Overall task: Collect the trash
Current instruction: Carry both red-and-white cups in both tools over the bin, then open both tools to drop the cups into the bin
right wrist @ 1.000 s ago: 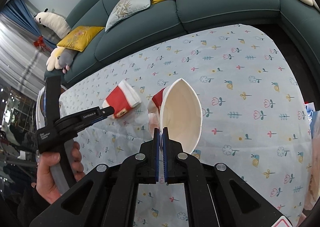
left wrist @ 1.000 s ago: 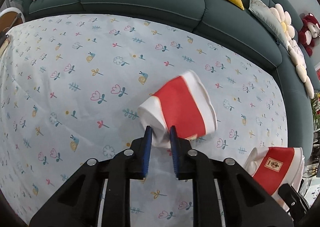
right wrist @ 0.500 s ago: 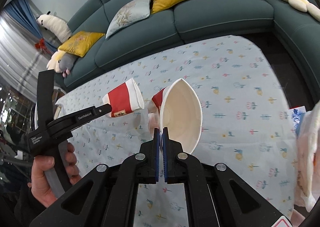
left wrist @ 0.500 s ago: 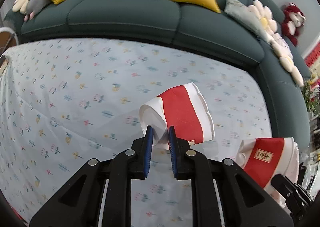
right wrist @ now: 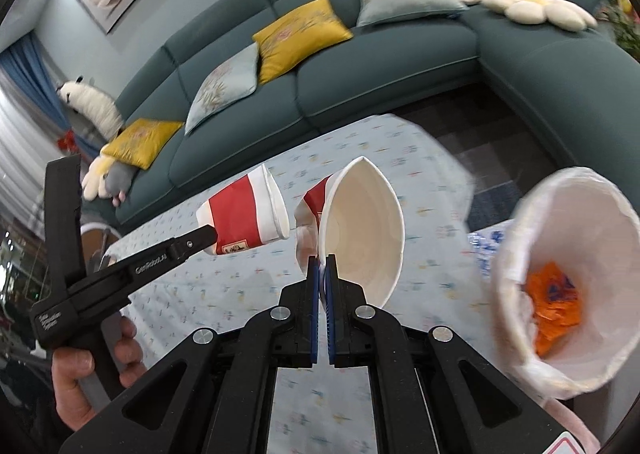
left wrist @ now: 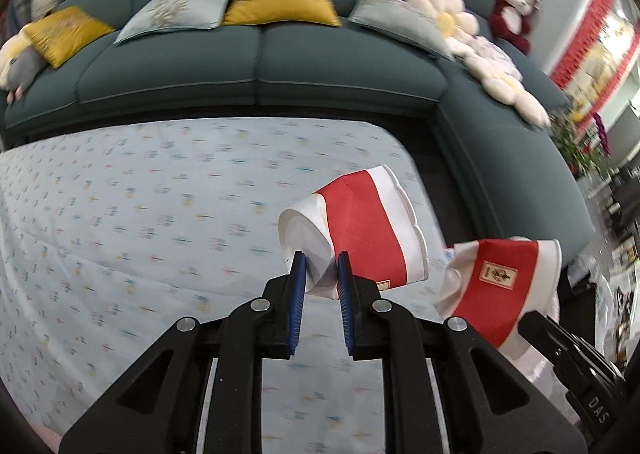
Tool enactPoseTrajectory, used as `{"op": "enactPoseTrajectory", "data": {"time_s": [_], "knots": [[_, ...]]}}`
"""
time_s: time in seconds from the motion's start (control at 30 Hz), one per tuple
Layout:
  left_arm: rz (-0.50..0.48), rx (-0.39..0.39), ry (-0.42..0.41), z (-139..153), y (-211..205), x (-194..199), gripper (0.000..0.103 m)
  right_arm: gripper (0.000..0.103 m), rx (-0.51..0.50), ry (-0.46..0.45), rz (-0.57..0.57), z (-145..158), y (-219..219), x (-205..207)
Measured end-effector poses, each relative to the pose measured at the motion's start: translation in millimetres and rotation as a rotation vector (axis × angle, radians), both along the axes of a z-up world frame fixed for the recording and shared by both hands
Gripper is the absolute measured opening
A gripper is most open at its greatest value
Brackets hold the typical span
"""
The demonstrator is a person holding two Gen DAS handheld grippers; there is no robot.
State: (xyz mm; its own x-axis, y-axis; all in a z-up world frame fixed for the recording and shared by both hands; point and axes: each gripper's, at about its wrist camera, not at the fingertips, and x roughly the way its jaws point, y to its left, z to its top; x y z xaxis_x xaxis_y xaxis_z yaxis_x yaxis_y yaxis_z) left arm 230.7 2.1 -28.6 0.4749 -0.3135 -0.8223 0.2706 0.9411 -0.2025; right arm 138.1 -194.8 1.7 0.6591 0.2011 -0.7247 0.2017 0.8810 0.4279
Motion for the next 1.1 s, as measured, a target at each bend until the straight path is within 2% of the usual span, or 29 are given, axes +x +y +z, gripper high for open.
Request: {"op": "enactPoseTrajectory", "data": {"time_s": [0.27, 0.57, 1.1], "knots": [[-0.116, -0.004, -0.004, 5.5, -69.3, -45.9, 0.016, 0.004, -0.004, -0.016, -0.103, 4.8, -54.0, -48.1], [-0.225, 0.019, 0.006, 0.8, -133.4, -86.2, 0.016, 0.004, 0.015, -0.013, -0.208, -5.5, -107.5, -92.8], [-0.352, 0.040, 0.019, -7.7, -208.3, -123.7, 0.016, 0.004, 0.034, 0.007, -0.316, -25.4, -170.0, -131.8]]}}
